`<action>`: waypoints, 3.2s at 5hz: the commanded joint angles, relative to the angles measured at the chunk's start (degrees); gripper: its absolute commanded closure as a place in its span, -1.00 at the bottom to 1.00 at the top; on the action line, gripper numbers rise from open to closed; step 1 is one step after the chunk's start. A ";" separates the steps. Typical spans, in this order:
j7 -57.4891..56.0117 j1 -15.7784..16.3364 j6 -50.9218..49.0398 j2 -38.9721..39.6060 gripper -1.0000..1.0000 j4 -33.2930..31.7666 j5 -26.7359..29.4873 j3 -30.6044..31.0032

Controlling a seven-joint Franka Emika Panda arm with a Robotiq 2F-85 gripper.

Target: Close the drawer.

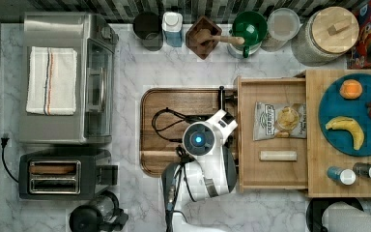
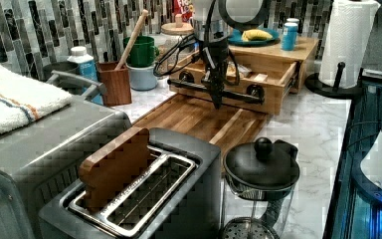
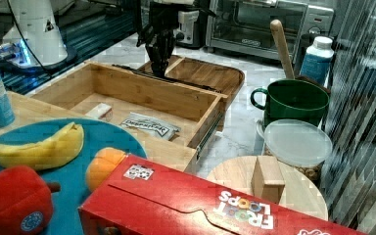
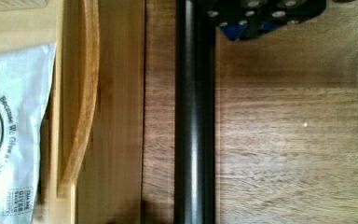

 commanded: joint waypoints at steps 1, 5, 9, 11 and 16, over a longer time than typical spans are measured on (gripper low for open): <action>-18.37 -4.22 -1.95 -0.67 1.00 10.85 3.25 -3.05; -26.92 -11.69 4.07 4.38 1.00 14.45 3.62 -9.94; -49.00 -21.56 4.70 12.74 1.00 26.57 9.66 -11.49; -36.85 -18.40 2.21 10.91 1.00 27.84 -1.29 -15.53; -34.88 -18.81 1.40 11.03 1.00 28.24 -1.55 -14.46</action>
